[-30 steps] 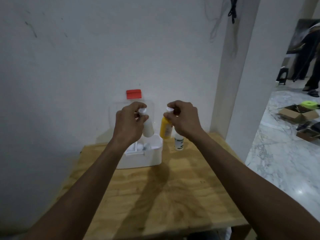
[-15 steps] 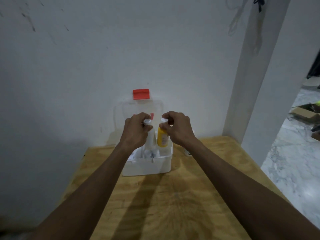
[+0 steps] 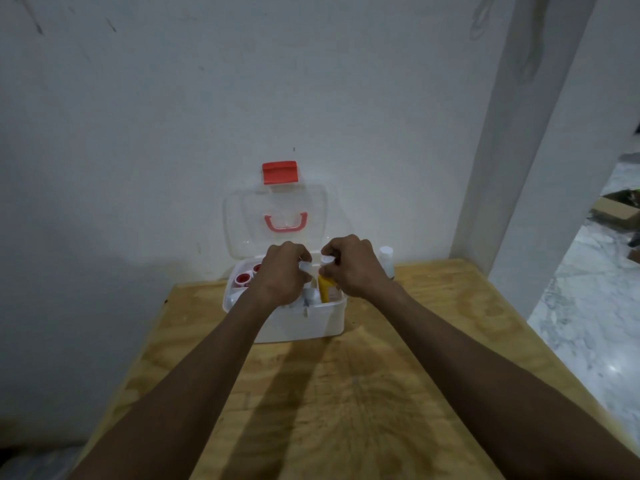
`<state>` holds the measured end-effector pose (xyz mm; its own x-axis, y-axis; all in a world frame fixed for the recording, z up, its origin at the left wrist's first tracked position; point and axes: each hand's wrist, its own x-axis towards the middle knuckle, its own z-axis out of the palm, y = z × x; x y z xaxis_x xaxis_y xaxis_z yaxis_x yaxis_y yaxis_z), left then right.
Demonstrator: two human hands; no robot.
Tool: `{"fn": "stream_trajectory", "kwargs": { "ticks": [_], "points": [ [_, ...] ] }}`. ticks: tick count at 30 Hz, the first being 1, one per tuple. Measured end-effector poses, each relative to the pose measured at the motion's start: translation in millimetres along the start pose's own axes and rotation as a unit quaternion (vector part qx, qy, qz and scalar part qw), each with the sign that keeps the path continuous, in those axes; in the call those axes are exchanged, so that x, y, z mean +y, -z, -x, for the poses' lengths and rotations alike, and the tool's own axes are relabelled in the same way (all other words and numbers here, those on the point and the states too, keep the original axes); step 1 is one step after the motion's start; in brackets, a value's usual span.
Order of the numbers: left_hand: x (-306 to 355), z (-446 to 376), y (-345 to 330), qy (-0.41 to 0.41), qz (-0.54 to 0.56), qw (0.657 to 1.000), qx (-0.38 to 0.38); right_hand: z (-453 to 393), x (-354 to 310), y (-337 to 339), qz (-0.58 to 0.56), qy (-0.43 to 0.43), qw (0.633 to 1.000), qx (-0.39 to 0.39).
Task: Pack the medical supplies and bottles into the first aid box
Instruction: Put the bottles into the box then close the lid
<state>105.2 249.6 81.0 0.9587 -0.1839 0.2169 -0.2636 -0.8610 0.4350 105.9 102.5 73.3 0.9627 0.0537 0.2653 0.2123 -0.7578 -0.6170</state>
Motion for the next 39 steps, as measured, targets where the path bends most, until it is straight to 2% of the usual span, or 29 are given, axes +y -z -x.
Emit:
{"fn": "stream_trajectory", "kwargs": {
  "ticks": [23, 26, 31, 33, 36, 39],
  "points": [
    [2, 7, 0, 0.031, 0.007, 0.999, -0.012, 3, 1, 4, 0.037, 0.025, 0.999, -0.013],
    [2, 12, 5, 0.024, 0.021, 0.999, -0.003, 6, -1, 12, 0.036, 0.023, 0.999, 0.011],
    [-13, 28, 14, 0.007, 0.034, 0.994, 0.104, 7, 7, 31, 0.033, 0.010, 0.993, 0.117],
    [-28, 35, 11, 0.010, 0.013, 0.993, 0.116, 5, 19, 36, 0.061, -0.021, 0.989, 0.131],
    [-47, 44, 5, 0.037, -0.025, 0.995, 0.087, 5, 36, 38, 0.091, -0.070, 0.989, 0.093],
    [-55, 45, 1, 0.025, -0.066, 0.996, 0.061, 6, 45, 32, 0.106, -0.091, 0.989, 0.049]
  ]
}}
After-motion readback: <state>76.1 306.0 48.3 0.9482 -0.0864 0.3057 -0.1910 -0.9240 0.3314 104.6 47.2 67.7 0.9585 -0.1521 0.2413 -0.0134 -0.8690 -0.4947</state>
